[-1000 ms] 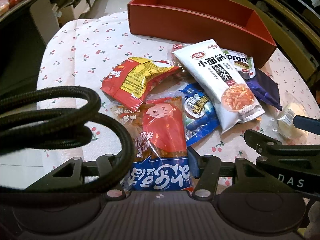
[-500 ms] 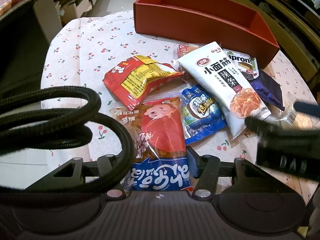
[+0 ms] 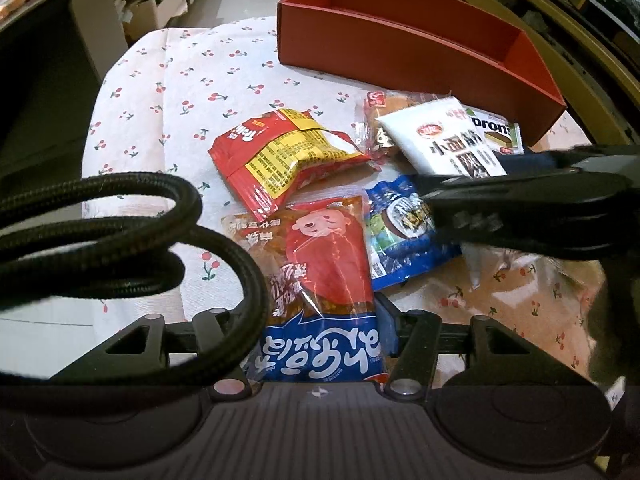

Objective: Organize snacks
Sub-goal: 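Grasp the red-and-blue bread bag with left tool while right grasps white spicy-strip bag, then carry both bags into the red tray and open both tools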

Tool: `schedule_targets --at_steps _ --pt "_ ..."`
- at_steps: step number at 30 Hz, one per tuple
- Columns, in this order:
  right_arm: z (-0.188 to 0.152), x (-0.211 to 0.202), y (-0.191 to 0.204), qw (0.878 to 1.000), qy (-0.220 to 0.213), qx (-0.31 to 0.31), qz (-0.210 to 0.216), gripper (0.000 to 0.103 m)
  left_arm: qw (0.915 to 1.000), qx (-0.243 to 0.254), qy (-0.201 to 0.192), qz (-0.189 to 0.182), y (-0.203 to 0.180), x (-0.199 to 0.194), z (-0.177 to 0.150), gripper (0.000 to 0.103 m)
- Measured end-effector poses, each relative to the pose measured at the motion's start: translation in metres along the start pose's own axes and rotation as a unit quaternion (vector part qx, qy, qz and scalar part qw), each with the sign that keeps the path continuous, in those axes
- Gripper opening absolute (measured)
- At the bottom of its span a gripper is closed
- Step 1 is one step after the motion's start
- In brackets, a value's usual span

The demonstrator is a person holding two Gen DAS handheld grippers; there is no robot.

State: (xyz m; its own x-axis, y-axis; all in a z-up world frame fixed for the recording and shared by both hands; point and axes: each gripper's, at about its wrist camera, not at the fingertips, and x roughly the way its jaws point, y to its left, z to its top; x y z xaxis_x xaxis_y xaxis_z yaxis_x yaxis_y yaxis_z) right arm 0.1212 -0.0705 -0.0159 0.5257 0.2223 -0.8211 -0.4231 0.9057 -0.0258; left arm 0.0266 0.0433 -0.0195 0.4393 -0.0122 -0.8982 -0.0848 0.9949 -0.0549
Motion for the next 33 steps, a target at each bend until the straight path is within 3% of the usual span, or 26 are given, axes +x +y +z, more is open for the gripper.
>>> schedule_targets --at_steps 5,17,19,22,24,28,30,32,33 --pt "-0.011 -0.008 -0.017 0.999 0.014 0.026 0.019 0.045 1.0000 0.004 -0.001 0.004 -0.002 -0.001 -0.001 0.064" --pt "-0.052 -0.063 -0.035 0.997 0.007 0.065 0.051 0.044 0.9997 0.013 -0.018 -0.010 -0.011 -0.019 -0.003 0.057" --pt "-0.060 -0.061 -0.037 0.995 0.022 0.076 0.056 0.044 0.9997 0.017 -0.012 -0.013 -0.014 -0.018 -0.005 0.057" --pt "-0.069 -0.056 -0.033 0.996 0.039 0.068 0.047 0.044 0.9998 0.007 0.014 -0.014 -0.013 -0.003 -0.006 0.065" --pt "-0.072 -0.053 -0.031 0.996 0.043 0.064 0.044 0.044 0.9999 0.002 0.008 -0.012 -0.012 0.001 -0.004 0.071" --pt "-0.075 -0.040 -0.028 0.995 0.065 0.063 0.045 0.044 0.9993 0.028 0.000 0.025 -0.018 0.013 0.000 0.086" --pt "-0.076 -0.038 -0.028 0.995 0.064 0.058 0.041 0.044 0.9990 0.033 0.001 0.029 -0.020 0.011 -0.001 0.080" --pt "-0.077 -0.042 -0.028 0.995 0.060 0.062 0.046 0.044 0.9992 0.032 0.001 0.023 -0.020 0.005 -0.004 0.064" --pt "-0.077 -0.047 -0.027 0.995 0.054 0.064 0.047 0.044 0.9993 0.031 0.002 0.020 -0.019 0.002 -0.006 0.062"
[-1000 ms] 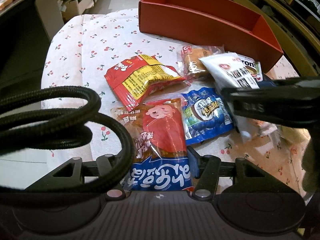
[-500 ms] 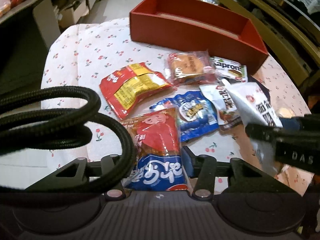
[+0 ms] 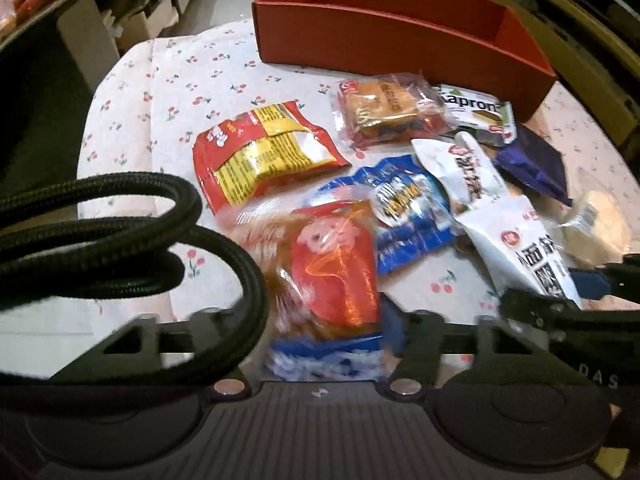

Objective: Organize snacks
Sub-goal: 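Carry both bags into the red tray and open both tools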

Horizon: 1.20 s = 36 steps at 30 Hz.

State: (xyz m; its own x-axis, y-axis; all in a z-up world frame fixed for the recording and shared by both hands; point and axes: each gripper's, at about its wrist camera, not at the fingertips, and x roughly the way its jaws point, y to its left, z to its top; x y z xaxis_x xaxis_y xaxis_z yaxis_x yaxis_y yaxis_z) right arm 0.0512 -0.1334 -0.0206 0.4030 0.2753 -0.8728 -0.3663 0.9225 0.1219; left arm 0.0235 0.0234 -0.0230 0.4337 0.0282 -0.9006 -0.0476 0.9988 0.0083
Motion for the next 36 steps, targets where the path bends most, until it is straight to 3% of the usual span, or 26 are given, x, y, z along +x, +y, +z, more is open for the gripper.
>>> schedule_targets --at_steps 5,9,15,21,26,31,36 --pt "-0.006 -0.032 0.004 0.999 -0.037 0.011 0.007 0.043 0.9998 -0.004 -0.013 -0.013 -0.001 -0.022 -0.009 0.047" --pt "0.002 -0.062 0.009 0.997 -0.073 0.014 0.007 0.043 0.9987 0.003 -0.026 -0.043 -0.008 -0.042 -0.003 0.044" --pt "0.018 -0.069 -0.007 0.995 -0.089 0.047 0.021 0.043 0.9963 0.015 -0.040 -0.074 -0.013 -0.046 0.021 0.044" --pt "0.077 -0.060 -0.028 0.992 -0.116 0.054 0.008 0.043 0.9930 0.023 -0.073 -0.090 -0.019 -0.040 0.081 0.044" --pt "0.143 -0.035 -0.049 0.989 -0.134 0.063 -0.006 0.043 0.9904 0.032 -0.109 -0.078 -0.027 -0.027 0.149 0.044" --pt "0.195 0.007 -0.068 0.988 -0.131 0.070 -0.028 0.043 0.9873 0.051 -0.145 -0.041 -0.042 0.010 0.215 0.044" --pt "0.222 0.056 -0.081 0.991 -0.111 0.066 -0.043 0.043 0.9880 0.048 -0.144 -0.028 -0.046 0.055 0.242 0.044"
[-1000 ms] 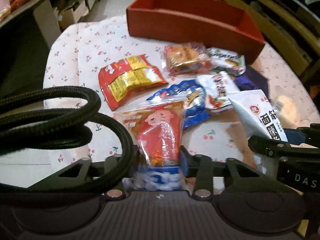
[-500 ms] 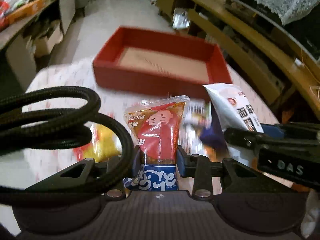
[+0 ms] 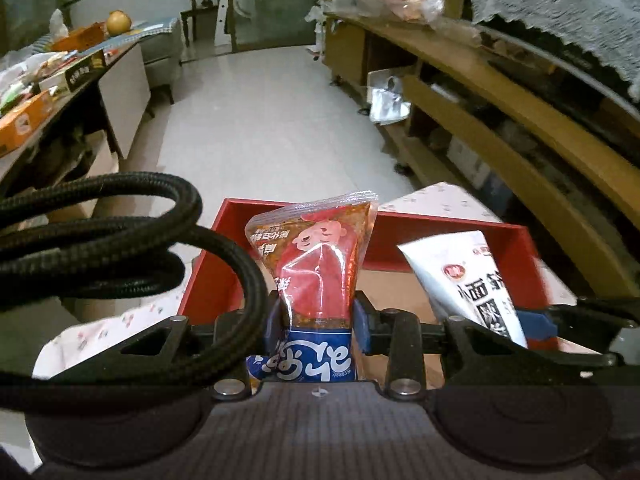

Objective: Organize snacks
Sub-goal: 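Carry both bags into the red tray and open both tools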

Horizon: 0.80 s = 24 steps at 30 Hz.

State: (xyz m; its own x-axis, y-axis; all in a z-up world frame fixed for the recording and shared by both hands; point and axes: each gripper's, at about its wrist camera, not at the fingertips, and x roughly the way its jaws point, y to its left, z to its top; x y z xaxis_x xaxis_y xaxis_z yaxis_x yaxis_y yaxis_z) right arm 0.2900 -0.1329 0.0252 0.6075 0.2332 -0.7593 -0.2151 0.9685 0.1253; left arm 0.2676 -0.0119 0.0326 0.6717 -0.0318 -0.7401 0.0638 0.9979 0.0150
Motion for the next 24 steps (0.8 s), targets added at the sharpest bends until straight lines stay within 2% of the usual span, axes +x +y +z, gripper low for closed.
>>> schedule_targets --at_steps 2,8,11,17,24 --pt "-0.001 0.020 0.001 1.000 0.018 -0.007 -0.003 0.043 0.9999 -0.002 0.010 0.002 0.004 0.018 -0.002 0.044" --pt "-0.018 0.051 0.002 0.998 0.062 -0.031 -0.004 0.044 0.9987 0.005 0.050 0.006 0.010 0.036 -0.019 0.046" --pt "-0.020 0.048 0.000 0.997 0.066 -0.035 -0.008 0.044 0.9983 0.018 0.054 0.015 0.009 0.033 -0.028 0.049" --pt "-0.031 0.035 -0.005 0.996 0.081 -0.033 -0.016 0.045 0.9972 0.018 0.072 0.010 0.014 0.016 -0.044 0.052" --pt "-0.033 0.029 0.004 0.994 0.101 -0.044 -0.026 0.050 0.9966 0.010 0.081 -0.012 0.017 0.001 -0.050 0.061"
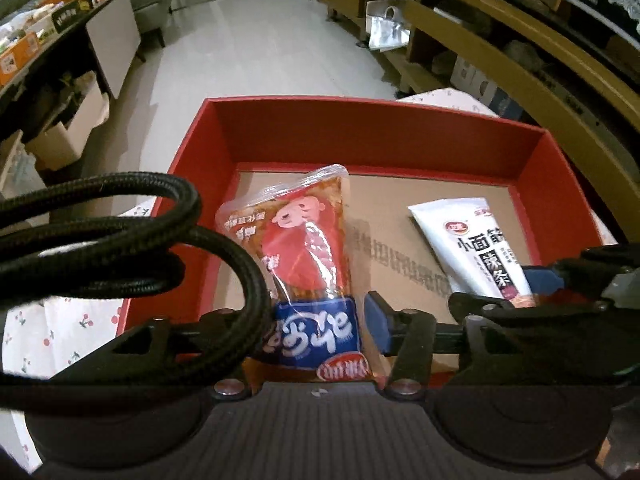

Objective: Organize snacks
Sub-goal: 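Carry both bags into the red tray and open both tools, then grasp the yellow-red packet with left tool while right grasps clear bun bag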

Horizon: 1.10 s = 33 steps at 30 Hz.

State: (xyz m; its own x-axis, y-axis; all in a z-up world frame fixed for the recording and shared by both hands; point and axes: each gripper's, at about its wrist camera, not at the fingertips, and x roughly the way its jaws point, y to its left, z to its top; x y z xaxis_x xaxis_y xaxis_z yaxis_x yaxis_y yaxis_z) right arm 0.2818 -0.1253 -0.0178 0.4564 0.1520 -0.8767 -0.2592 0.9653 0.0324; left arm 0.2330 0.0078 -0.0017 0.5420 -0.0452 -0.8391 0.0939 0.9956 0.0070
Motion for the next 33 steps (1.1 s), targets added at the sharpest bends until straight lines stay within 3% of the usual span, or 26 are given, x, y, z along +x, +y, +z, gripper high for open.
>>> schedule_targets --at_steps 5,10,16,21,26,33 --pt "0.009 -0.020 -0.006 0.999 -0.044 0.016 0.002 0.059 0.9994 -0.027 -0.022 -0.007 0.009 -0.012 0.007 0.071" --pt "0.015 -0.045 -0.011 0.996 -0.089 0.029 0.001 0.061 0.9973 -0.049 -0.053 -0.015 0.017 -0.033 0.018 0.074" --pt "0.002 -0.069 -0.007 0.994 -0.100 0.036 0.007 0.061 0.9958 -0.056 -0.070 -0.019 0.025 -0.060 0.008 0.077" --pt "-0.018 -0.084 0.009 0.995 -0.099 0.016 0.020 0.061 0.9970 -0.055 -0.053 -0.009 0.036 -0.071 -0.019 0.079" --pt "-0.041 -0.102 0.024 0.994 -0.096 -0.003 0.046 0.061 0.9991 -0.019 -0.029 -0.023 0.046 -0.076 -0.049 0.085" --pt "-0.078 -0.112 0.036 0.996 -0.068 -0.003 0.064 0.062 0.9922 0.111 0.022 -0.052 0.042 -0.050 -0.073 0.085"
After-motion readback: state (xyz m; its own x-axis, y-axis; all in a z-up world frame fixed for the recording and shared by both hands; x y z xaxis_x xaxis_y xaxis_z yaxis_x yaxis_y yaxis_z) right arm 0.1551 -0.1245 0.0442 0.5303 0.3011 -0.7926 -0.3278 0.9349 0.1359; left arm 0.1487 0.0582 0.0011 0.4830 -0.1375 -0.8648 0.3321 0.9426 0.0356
